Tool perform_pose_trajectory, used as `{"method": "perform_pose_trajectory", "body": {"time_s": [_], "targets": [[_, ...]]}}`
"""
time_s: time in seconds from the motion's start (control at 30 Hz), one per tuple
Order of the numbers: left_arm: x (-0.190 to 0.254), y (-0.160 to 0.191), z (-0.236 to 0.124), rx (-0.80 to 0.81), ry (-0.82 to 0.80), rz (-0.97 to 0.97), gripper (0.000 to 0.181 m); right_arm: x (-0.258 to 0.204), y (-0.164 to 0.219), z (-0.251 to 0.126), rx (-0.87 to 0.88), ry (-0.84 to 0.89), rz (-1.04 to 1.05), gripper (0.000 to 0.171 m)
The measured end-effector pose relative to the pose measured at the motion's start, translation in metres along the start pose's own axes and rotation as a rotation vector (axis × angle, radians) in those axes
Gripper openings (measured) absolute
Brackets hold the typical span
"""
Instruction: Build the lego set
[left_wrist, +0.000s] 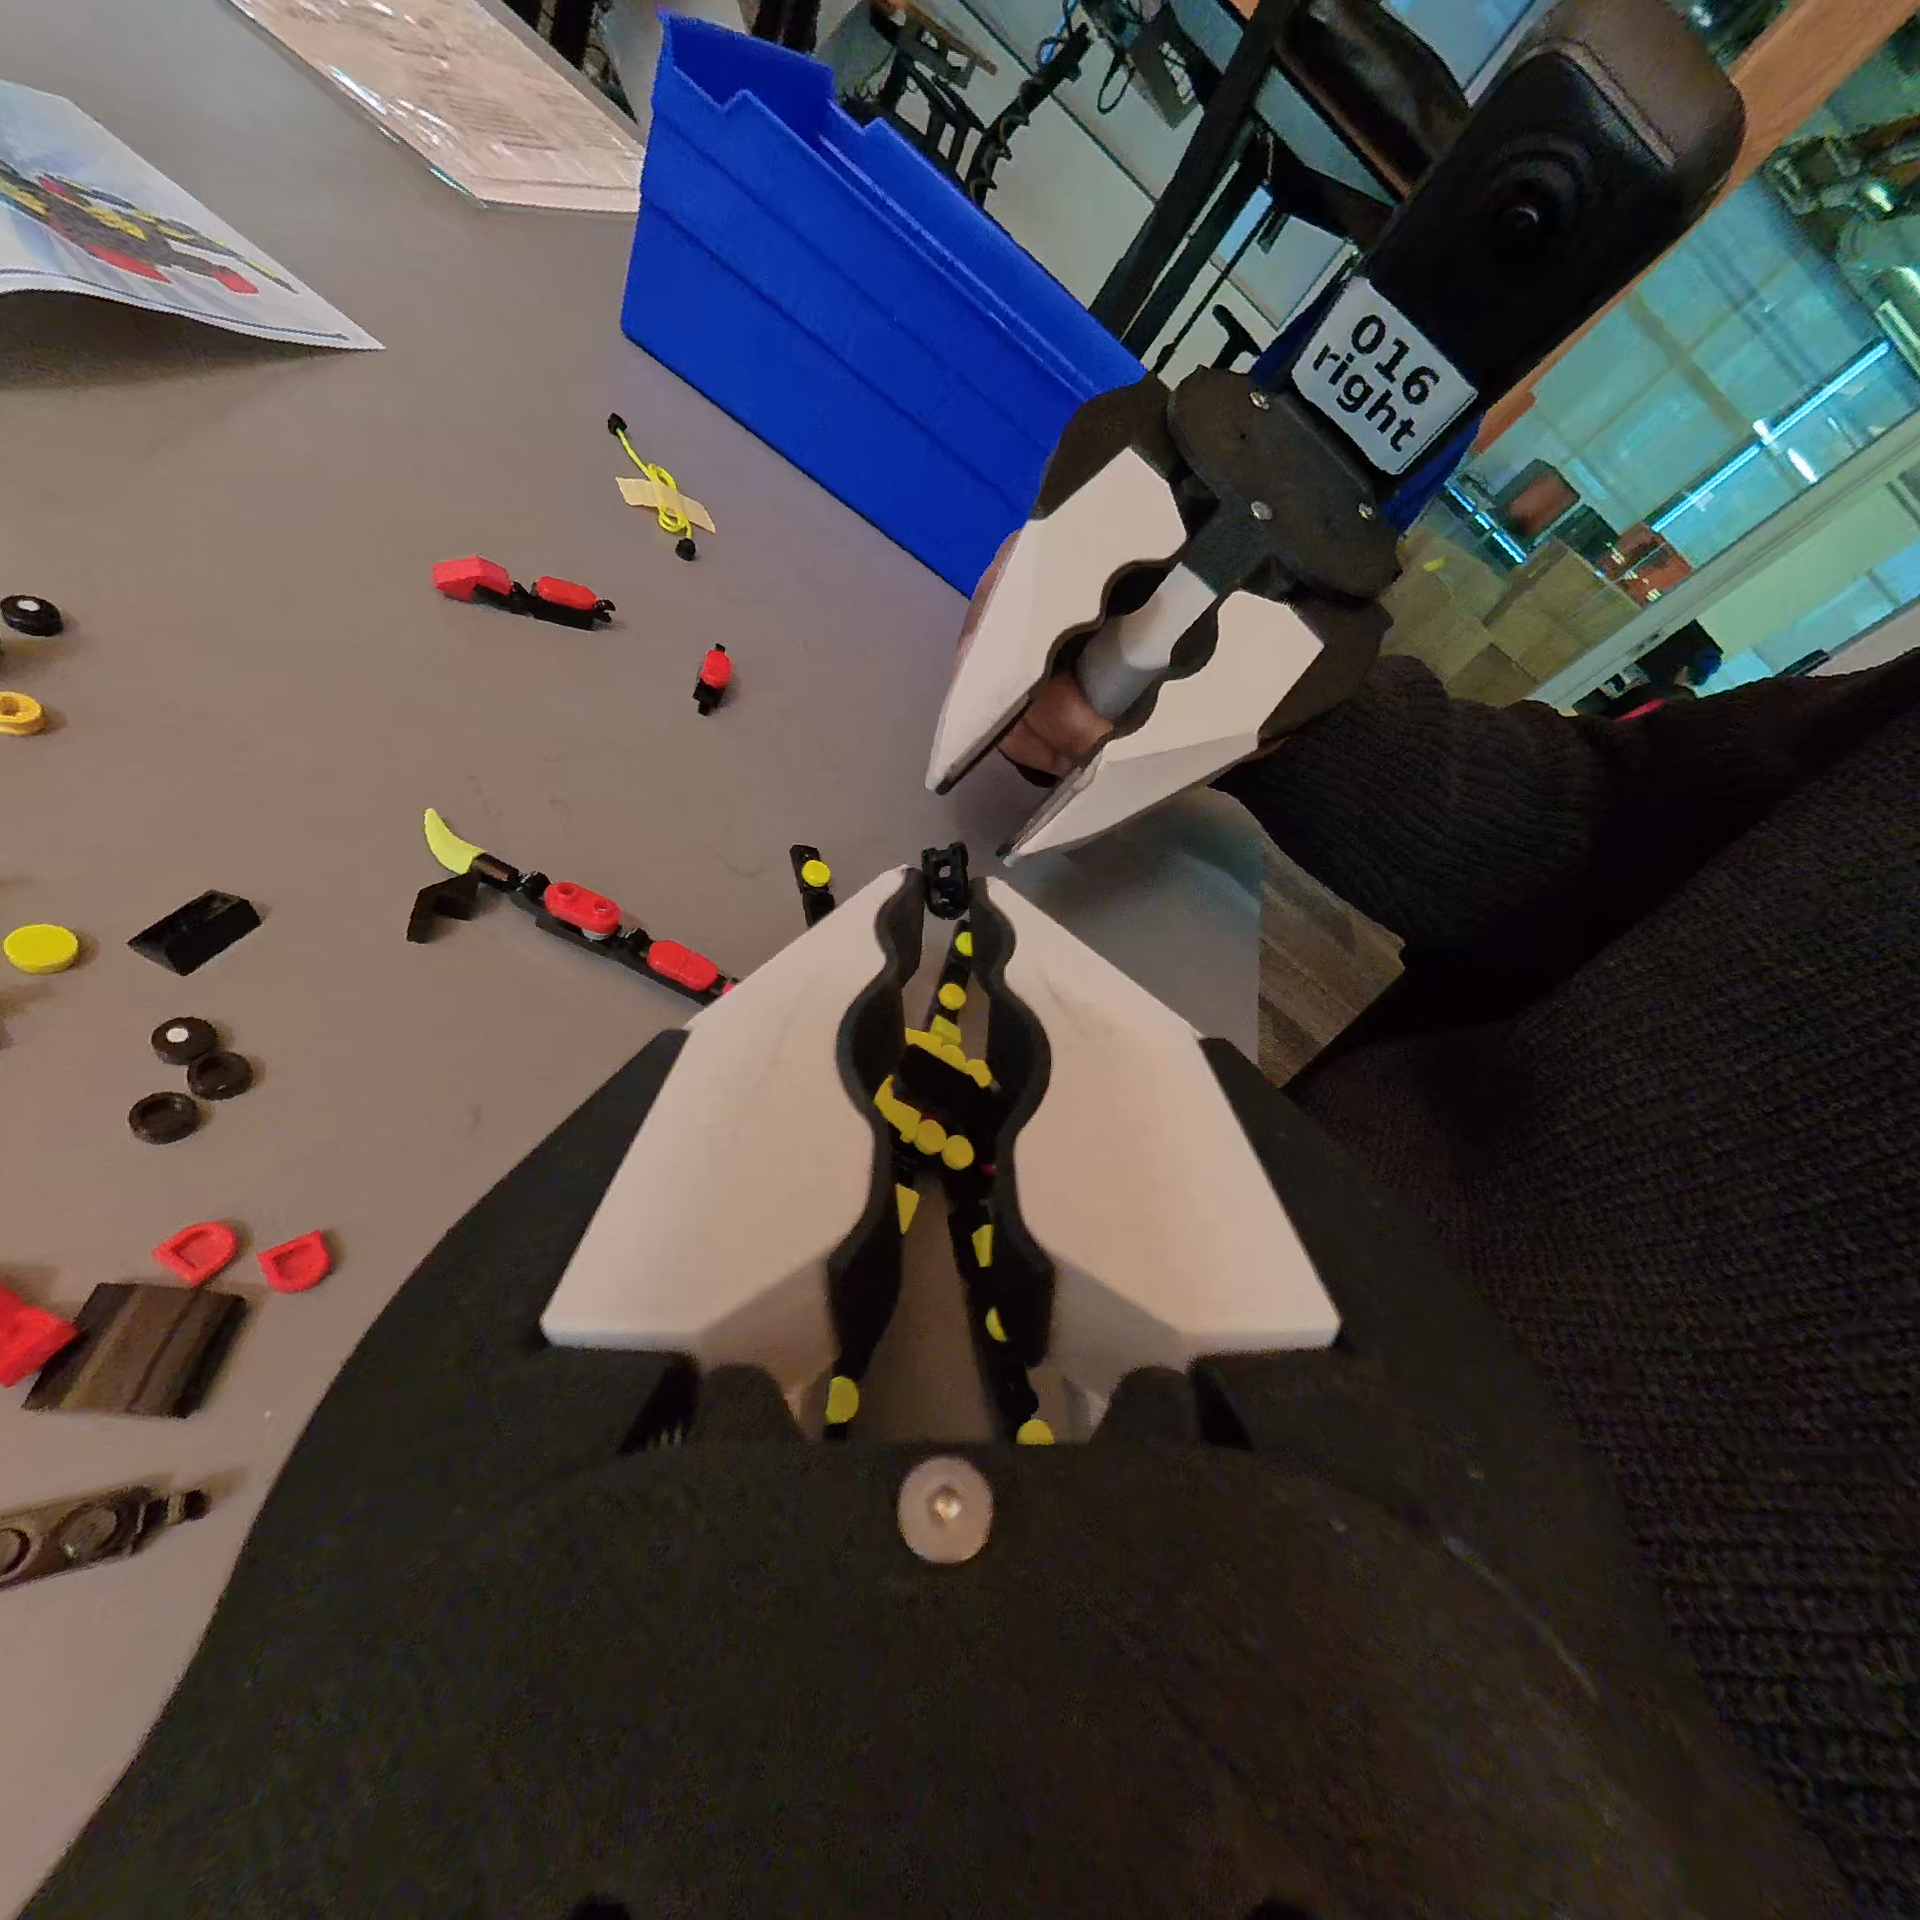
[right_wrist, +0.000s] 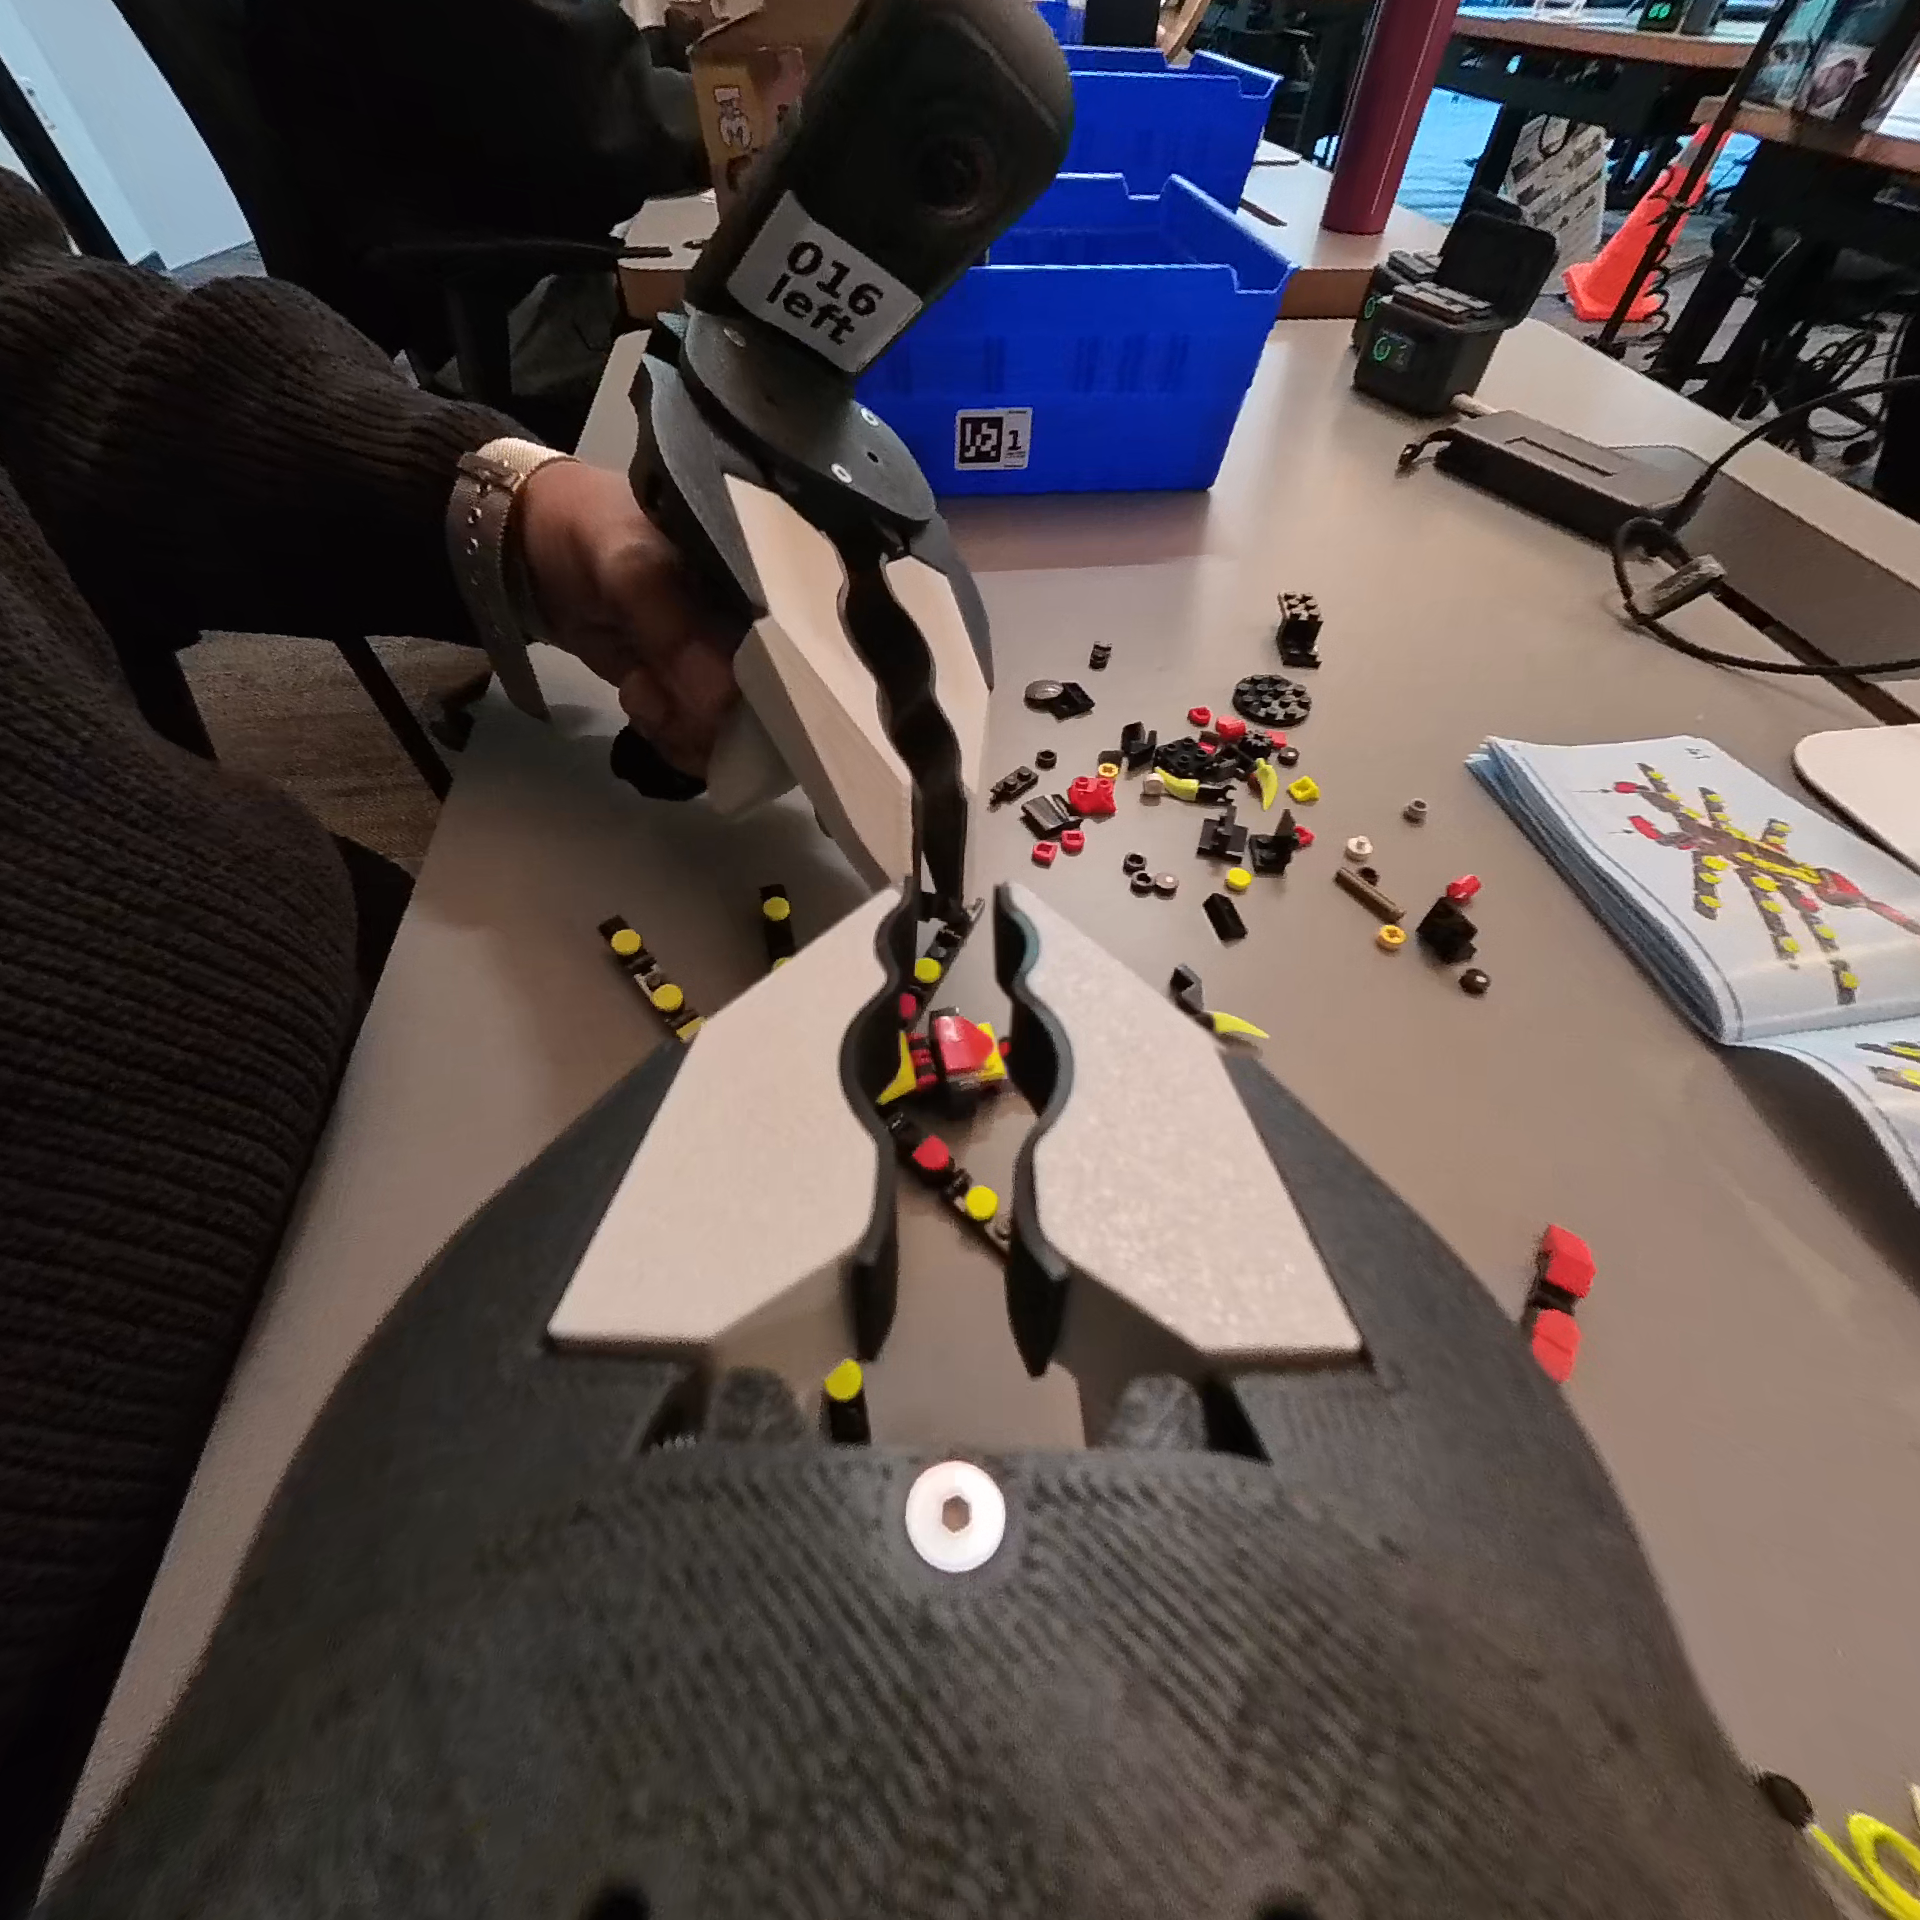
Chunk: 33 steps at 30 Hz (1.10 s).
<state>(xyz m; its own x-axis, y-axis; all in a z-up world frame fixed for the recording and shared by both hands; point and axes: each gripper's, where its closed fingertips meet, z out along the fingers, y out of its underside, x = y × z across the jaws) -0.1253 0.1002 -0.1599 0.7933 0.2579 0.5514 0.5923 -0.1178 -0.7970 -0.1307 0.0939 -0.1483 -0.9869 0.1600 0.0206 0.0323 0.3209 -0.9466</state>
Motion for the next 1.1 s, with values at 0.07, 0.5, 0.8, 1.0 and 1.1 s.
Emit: {"method": "perform_pose_trajectory", "body": {"time_s": [0.07, 0.5, 0.8, 1.0, 1.1], "targets": [[0.002, 0.0, 0.0, 0.001, 0.009, 0.001, 0.006, -0.002, 0.003, 0.0, -0.014, -0.009, -0.011, 0.01], [0.013, 0.005, -0.002, -0.023, 0.135, -0.109, 0.006, -0.011, 0.005, 0.0, -0.043, -0.007, -0.151, 0.011], [0.018, 0.006, -0.003, -0.027, 0.184, -0.15, 0.006, -0.017, 0.005, 0.002, -0.052, -0.028, -0.166, 0.003], [0.018, 0.005, -0.003, -0.02, 0.188, -0.167, 0.006, -0.016, 0.005, 0.002, -0.051, -0.041, -0.12, 0.002], [0.016, 0.005, -0.003, -0.02, 0.18, -0.171, 0.006, -0.015, 0.006, 0.003, -0.058, -0.043, -0.089, 0.002]]}}
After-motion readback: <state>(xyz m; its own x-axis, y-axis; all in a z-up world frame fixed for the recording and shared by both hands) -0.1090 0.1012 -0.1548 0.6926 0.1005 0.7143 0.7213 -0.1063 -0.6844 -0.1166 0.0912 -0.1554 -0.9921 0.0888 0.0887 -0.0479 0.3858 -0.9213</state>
